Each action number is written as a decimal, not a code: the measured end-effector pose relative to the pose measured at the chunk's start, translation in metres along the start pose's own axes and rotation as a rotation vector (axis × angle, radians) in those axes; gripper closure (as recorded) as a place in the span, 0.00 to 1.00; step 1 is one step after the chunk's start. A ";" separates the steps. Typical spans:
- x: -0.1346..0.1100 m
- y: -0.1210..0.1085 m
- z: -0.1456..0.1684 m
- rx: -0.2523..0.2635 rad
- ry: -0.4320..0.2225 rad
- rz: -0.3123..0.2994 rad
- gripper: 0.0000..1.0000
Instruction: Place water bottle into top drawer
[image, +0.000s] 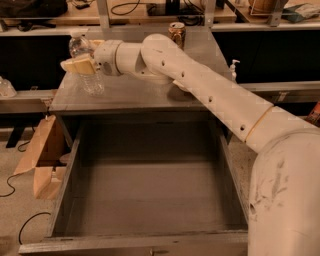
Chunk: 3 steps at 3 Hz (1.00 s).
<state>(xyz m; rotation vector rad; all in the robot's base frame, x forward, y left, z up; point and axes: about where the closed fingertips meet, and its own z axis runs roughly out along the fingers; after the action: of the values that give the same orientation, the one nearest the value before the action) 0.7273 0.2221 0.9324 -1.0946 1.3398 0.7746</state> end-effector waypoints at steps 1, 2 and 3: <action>0.009 -0.001 0.007 0.043 0.043 -0.026 0.61; 0.020 -0.009 -0.007 0.101 0.090 -0.030 0.84; 0.019 -0.009 -0.008 0.102 0.091 -0.030 1.00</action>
Offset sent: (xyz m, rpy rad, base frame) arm 0.0127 -0.0492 -0.0306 -0.1375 -0.0030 -0.2138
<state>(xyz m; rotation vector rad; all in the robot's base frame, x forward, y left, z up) 0.7353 0.2092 0.9163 -1.0770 1.4211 0.6335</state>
